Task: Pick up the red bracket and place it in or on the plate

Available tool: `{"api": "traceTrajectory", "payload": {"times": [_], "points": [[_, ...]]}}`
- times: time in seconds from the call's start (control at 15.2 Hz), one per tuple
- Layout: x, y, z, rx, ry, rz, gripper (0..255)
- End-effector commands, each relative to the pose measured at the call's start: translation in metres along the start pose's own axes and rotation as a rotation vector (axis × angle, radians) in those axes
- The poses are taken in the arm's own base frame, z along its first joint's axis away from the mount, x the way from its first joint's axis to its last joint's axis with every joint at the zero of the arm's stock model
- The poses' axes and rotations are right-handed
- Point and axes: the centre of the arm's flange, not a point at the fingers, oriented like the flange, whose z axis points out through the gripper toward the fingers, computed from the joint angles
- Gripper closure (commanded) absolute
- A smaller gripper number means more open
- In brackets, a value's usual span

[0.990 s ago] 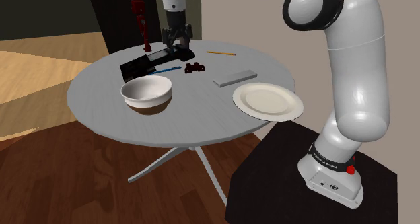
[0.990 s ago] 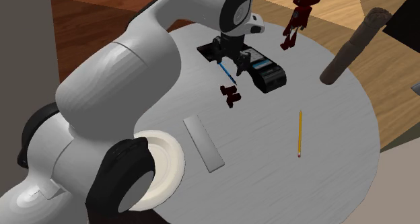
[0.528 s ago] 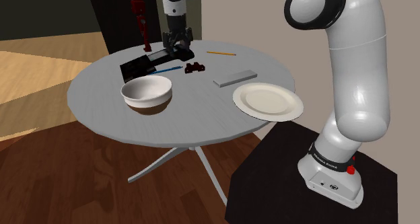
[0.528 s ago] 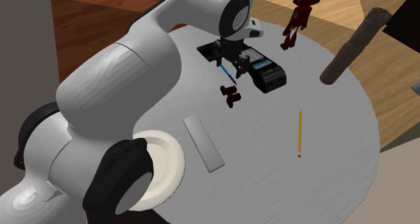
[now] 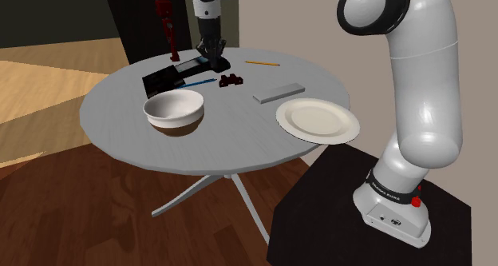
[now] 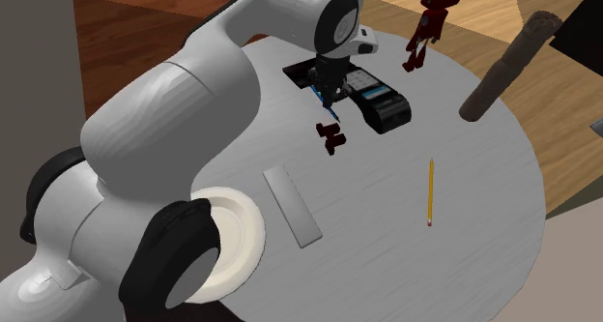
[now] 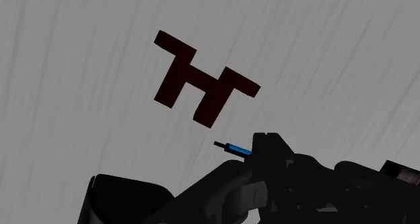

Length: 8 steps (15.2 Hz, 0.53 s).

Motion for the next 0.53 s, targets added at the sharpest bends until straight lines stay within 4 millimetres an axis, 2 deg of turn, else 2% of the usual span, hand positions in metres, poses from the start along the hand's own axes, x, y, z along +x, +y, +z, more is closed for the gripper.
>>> {"api": "traceTrajectory", "payload": {"times": [0.0,0.2,0.26,0.46], "points": [[0.000,0.000,0.000,0.000,0.000,0.000,255],[0.000,0.000,0.000,0.000,0.000,0.000,255],[0.000,0.000,0.000,0.000,0.000,0.000,0],[-0.006,0.034,0.020,0.002,0.005,0.136,0]]}}
